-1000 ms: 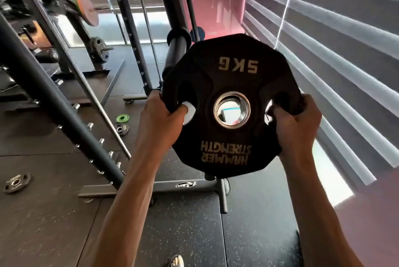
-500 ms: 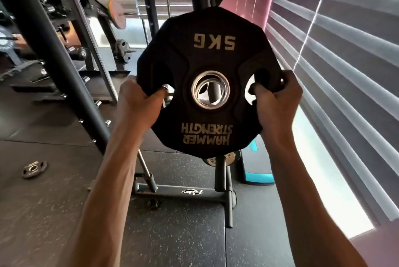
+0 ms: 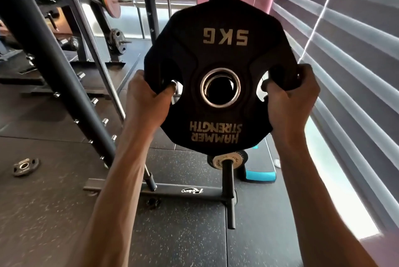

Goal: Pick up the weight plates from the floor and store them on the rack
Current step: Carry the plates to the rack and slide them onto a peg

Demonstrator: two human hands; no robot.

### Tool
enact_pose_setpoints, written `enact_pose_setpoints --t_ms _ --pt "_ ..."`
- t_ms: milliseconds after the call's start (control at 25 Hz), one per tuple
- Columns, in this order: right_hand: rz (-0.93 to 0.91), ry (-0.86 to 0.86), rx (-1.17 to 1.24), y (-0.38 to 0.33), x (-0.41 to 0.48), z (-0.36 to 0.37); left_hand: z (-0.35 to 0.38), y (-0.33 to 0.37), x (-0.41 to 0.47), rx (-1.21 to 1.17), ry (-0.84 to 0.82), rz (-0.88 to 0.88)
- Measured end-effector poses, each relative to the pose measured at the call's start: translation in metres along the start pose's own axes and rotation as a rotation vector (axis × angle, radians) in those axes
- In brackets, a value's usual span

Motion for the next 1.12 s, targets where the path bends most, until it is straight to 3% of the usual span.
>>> enact_pose_setpoints --t_ms 440,680,1120 --pt "-0.254 0.135 0.036 0.021 -0.003 0.005 0.024 -0.020 0.002 -0.208 0.092 0.116" --pt "-0.228 0.100 0.058 0.028 -0.002 0.004 0.026 -0.015 -0.010 -0.120 0.178 0.240" --pt "-0.256 0.078 0.165 0.043 0.020 0.025 0.045 -0.022 0.017 -0.154 0.212 0.261"
Point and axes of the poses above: each hand's wrist, its own x-axis towards the middle knuckle, its own z-axis out of the palm, y = z × x, the point moved 3 cm from there along x, towards the middle knuckle
